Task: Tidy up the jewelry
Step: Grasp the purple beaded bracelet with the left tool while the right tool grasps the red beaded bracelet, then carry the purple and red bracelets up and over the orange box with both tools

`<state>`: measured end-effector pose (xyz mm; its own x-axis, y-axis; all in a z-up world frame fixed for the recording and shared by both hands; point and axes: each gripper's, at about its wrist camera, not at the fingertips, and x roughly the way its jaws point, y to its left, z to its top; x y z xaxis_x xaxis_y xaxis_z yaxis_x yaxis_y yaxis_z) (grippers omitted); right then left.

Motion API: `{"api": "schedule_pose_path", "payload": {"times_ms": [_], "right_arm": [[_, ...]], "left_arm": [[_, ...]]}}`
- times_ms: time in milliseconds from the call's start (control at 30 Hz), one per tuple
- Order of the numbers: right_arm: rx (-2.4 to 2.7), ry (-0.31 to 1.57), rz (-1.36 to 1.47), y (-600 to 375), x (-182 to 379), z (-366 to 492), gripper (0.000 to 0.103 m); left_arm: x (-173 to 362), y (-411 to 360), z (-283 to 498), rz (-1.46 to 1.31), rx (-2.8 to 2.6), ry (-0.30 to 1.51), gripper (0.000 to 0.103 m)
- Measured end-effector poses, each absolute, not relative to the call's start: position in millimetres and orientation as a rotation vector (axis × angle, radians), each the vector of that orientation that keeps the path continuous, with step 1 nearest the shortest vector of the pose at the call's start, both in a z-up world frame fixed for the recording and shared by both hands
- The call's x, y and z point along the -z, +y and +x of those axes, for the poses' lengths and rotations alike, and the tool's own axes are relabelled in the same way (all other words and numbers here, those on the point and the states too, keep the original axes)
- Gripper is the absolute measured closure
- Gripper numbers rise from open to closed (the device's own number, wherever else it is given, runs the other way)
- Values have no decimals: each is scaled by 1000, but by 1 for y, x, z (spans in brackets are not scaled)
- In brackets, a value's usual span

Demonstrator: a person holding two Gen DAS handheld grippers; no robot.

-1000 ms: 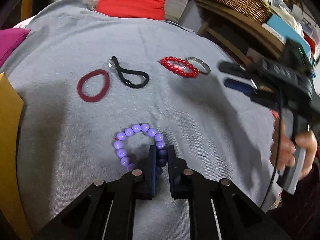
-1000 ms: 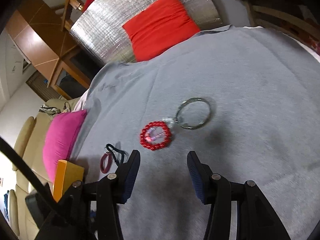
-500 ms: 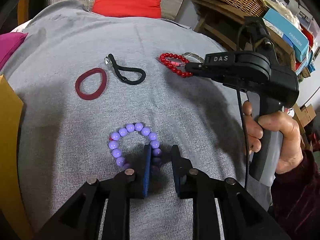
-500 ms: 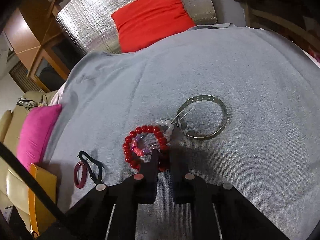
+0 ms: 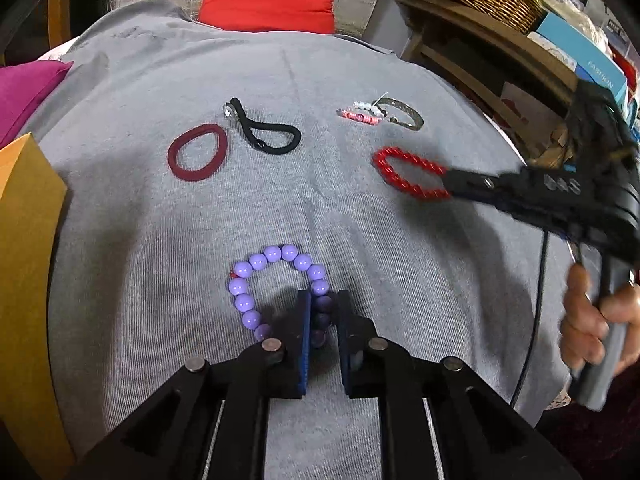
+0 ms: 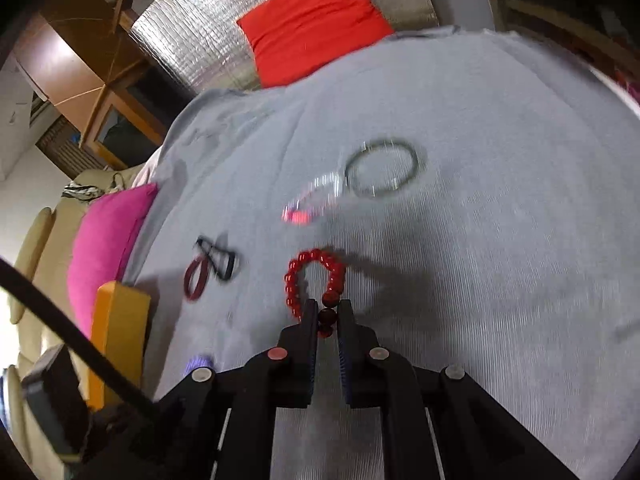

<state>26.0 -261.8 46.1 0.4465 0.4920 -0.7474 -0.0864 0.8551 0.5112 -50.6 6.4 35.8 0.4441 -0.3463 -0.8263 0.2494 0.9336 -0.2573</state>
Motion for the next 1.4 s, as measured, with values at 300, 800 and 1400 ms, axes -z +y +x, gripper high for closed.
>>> {"api": "schedule_pose_path", "payload": {"times_ms": [300,800,1400], "right_arm": [[-408,1069,488,-268,-51,-30,92],[-479,982,541,-272,-66,-27,92],[-660,826,616,-253,-99,-41,92]], "left_arm": [[-35,7,-71,-160,361,1067,81],[-42,-4,-54,-157,351,977,94],[-109,31,-70,-304,322,712,94]]}}
